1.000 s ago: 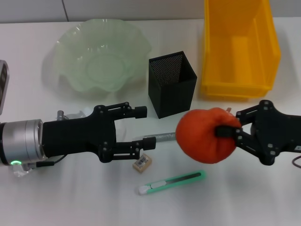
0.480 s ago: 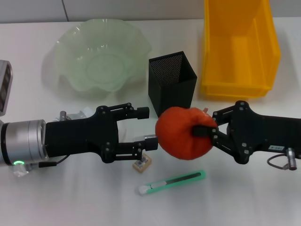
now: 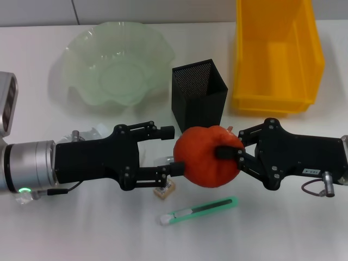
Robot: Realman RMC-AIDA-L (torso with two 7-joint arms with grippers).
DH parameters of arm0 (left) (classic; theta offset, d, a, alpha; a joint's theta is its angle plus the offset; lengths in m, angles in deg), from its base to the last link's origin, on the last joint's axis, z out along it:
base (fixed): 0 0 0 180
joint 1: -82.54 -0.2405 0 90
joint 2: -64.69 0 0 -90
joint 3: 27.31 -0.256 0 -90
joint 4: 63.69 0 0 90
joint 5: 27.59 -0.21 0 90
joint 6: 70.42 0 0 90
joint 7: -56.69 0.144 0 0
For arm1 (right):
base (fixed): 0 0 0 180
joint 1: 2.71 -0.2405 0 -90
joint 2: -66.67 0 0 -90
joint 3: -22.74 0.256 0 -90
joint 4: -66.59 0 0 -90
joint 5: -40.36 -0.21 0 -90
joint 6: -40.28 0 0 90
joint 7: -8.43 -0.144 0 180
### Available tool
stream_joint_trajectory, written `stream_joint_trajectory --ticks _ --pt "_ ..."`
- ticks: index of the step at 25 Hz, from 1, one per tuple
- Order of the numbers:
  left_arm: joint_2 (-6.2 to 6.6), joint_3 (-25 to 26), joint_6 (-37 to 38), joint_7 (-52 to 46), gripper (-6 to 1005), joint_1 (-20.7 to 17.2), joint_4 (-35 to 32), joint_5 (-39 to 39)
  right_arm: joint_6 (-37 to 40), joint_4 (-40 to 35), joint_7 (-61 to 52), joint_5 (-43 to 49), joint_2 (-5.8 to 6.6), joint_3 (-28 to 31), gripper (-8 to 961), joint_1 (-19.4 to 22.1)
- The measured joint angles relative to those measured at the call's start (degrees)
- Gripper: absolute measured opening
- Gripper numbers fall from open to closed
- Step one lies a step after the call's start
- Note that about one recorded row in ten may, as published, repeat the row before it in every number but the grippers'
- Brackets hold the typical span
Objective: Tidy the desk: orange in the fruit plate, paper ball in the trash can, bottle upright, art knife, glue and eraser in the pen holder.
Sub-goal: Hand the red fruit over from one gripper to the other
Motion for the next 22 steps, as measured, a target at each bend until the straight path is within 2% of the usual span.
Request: stream_joint_trajectory --ticks 22 --pt "0.16 -0.2 -2.0 -0.8 763 1.3 1.5 -1.0 -1.3 2.5 1.0 -0.2 -0.08 -0.8 112 -0.7"
